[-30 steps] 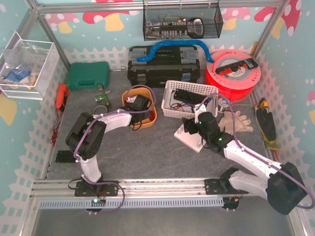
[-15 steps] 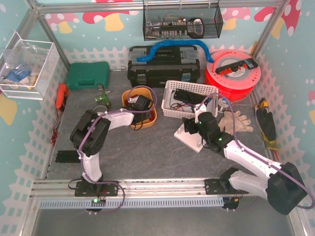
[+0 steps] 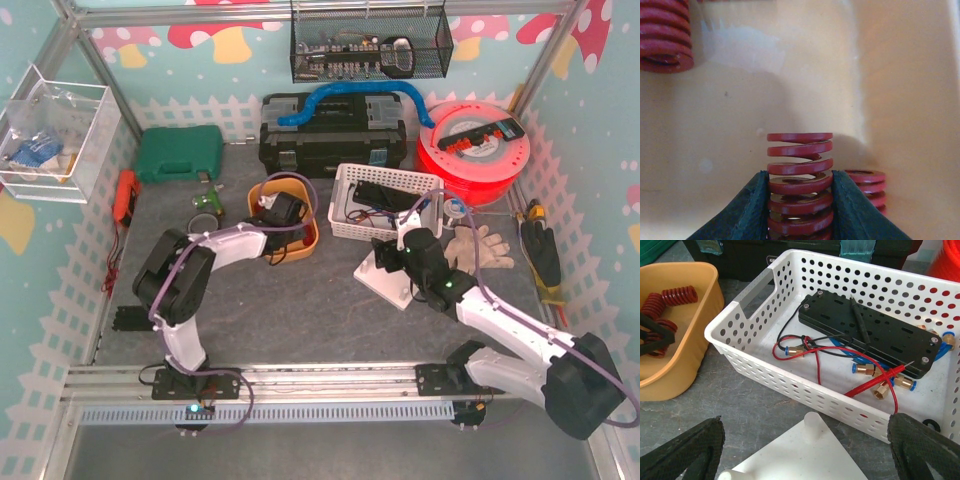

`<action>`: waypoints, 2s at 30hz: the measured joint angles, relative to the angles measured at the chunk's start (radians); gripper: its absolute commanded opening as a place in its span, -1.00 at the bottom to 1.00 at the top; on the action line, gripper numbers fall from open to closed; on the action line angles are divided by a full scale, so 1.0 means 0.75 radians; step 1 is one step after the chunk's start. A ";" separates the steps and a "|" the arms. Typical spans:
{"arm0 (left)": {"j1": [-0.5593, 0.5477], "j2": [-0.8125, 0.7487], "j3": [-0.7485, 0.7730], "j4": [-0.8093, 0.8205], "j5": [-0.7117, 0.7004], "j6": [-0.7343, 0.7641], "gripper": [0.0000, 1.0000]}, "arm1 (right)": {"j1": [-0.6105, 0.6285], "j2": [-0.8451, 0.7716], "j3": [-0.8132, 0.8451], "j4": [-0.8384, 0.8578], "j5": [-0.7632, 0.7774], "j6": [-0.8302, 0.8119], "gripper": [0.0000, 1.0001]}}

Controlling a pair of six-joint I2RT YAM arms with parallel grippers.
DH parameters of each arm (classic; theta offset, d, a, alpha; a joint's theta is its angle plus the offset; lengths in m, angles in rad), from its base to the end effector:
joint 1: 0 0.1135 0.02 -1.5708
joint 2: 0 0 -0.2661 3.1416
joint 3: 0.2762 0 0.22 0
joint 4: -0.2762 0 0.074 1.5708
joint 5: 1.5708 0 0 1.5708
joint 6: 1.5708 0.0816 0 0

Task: Install the large spring

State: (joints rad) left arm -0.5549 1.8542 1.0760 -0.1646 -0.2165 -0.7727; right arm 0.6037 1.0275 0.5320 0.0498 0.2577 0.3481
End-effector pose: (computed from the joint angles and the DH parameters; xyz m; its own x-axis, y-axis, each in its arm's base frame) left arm 0.3301 -0.1840 0.1388 -0.7768 -0.3206 -0.5420 -0.1885 0.9396 -0.2857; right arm 0.2054 0.1164 0.2275 -0.4563 0.0860 -0.8857 -0.2170 0.9545 0.2045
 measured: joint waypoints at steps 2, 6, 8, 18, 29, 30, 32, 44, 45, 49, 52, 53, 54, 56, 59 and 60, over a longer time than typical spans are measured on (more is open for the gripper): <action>0.000 -0.052 -0.025 0.015 0.000 0.023 -0.63 | 0.000 -0.011 0.000 -0.006 0.005 0.002 0.78; -0.003 -0.219 -0.118 0.114 -0.003 0.098 -0.71 | -0.001 -0.043 0.014 -0.079 0.004 0.020 0.80; -0.012 -0.322 -0.190 0.200 -0.005 0.152 -0.72 | 0.000 -0.066 0.051 -0.141 -0.009 0.038 0.80; -0.153 -0.771 -0.676 0.782 0.156 0.575 -0.76 | 0.001 -0.142 0.301 -0.303 -0.269 0.079 0.72; -0.485 -0.821 -1.015 1.318 0.211 1.154 -0.84 | 0.035 0.080 0.474 -0.425 -0.781 0.093 0.41; -0.497 -0.821 -1.042 1.365 0.212 1.185 -0.85 | 0.047 0.093 0.478 -0.433 -0.808 0.092 0.39; -0.512 -0.814 -1.103 1.475 0.212 1.243 -0.88 | 0.075 0.120 0.483 -0.448 -0.859 0.091 0.37; -0.540 -0.760 -1.148 1.669 0.236 1.355 -0.89 | 0.160 0.252 0.483 -0.438 -1.022 0.110 0.21; -0.540 -0.760 -1.148 1.673 0.240 1.357 -0.88 | 0.165 0.261 0.483 -0.432 -1.030 0.111 0.19; -0.546 -0.764 -1.148 1.682 0.247 1.369 -0.88 | 0.173 0.281 0.483 -0.396 -1.062 0.121 0.01; -0.548 -0.764 -1.148 1.685 0.251 1.377 -0.86 | 0.174 0.283 0.481 -0.357 -1.086 0.132 -0.22; -0.548 -0.764 -1.148 1.686 0.252 1.380 -0.83 | 0.174 0.282 0.477 -0.340 -1.091 0.137 -0.33; -0.548 -0.764 -1.148 1.690 0.254 1.385 -0.78 | 0.173 0.282 0.471 -0.327 -1.088 0.141 -0.43; -0.548 -0.766 -1.149 1.695 0.254 1.386 -0.59 | 0.171 0.282 0.459 -0.307 -1.082 0.148 -0.65; -0.548 -0.766 -1.150 1.691 0.249 1.387 -0.13 | 0.170 0.279 0.449 -0.291 -1.071 0.143 -1.00; -0.548 -0.766 -1.150 1.692 0.246 1.388 0.05 | 0.171 0.277 0.445 -0.287 -1.069 0.144 -1.00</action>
State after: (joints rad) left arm -0.9661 1.2797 0.2134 1.1042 -0.0322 0.2684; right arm 0.7319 1.2350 0.8658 -0.1654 -0.5442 0.4564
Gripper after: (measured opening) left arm 0.339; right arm 0.274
